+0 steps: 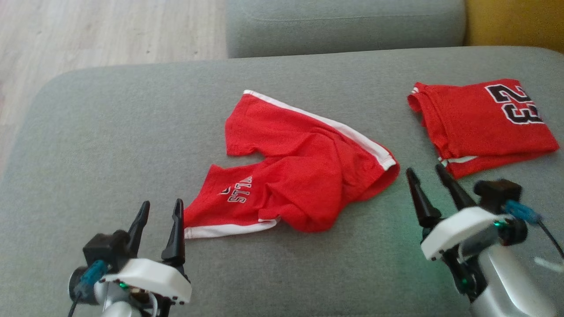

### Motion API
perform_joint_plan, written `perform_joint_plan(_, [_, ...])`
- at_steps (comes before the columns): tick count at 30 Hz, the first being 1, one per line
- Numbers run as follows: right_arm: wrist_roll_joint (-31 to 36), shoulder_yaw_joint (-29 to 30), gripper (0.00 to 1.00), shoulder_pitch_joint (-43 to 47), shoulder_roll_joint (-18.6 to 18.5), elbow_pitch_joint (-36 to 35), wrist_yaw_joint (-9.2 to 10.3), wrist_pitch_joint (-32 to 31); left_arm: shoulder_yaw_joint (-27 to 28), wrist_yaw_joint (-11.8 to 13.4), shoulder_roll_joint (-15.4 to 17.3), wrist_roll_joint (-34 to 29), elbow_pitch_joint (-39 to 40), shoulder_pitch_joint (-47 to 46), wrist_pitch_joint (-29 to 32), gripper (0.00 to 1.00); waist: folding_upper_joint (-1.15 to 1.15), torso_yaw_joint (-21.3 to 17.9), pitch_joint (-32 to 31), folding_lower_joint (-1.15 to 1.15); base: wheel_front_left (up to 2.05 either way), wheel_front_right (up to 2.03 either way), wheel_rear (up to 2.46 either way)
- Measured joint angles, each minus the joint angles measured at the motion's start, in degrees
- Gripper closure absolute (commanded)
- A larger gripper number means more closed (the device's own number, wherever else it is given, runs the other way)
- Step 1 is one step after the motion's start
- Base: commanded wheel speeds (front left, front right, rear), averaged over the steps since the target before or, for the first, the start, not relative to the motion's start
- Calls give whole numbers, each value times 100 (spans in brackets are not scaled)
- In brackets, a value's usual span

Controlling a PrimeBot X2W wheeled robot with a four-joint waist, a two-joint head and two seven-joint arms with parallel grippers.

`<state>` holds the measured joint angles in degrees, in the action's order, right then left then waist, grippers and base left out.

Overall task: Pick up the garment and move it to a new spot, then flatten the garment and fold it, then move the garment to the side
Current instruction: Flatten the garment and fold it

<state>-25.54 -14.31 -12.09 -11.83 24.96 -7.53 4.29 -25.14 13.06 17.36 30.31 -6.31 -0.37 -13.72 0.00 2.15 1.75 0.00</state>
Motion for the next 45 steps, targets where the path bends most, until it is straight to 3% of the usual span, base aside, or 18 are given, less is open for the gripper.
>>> perform_joint_plan(11, [-35,589,0,-1167,71,1300,0,-2210,-33,-154,-140,0,-286,-142,-9,0,0,567,136,0,0,0,0])
perform_joint_plan(19, [436,1091,0,-1226,299,1724,0,-2661,-19,-198,-160,3,-424,-157,-49,0,0,783,290,0,0,0,0])
perform_joint_plan(20, [443,1104,21,-1232,322,1723,0,-2662,-18,-199,-166,3,-442,-162,-49,0,0,793,304,0,0,0,0])
perform_joint_plan(21, [444,1106,55,-1237,344,1722,0,-2672,-18,-209,-169,3,-455,-171,-49,0,0,799,316,0,0,0,0])
perform_joint_plan(22, [444,1105,100,-1238,367,1717,0,-2674,-13,-231,-172,3,-469,-184,-49,0,0,801,325,0,0,0,0])
perform_joint_plan(32, [444,1109,100,-1360,328,1393,0,-2480,-16,-298,-224,3,-532,-272,-49,0,0,839,323,0,0,0,0])
perform_joint_plan(38, [527,1037,100,-2432,-199,1399,0,-2847,-56,-355,-356,-2,-438,-517,-52,0,0,1038,615,0,0,0,0])
perform_joint_plan(45, [442,893,100,-3521,-731,2257,0,-3352,-168,-524,-591,-102,-536,-815,-57,0,0,1421,1085,1,0,0,0])
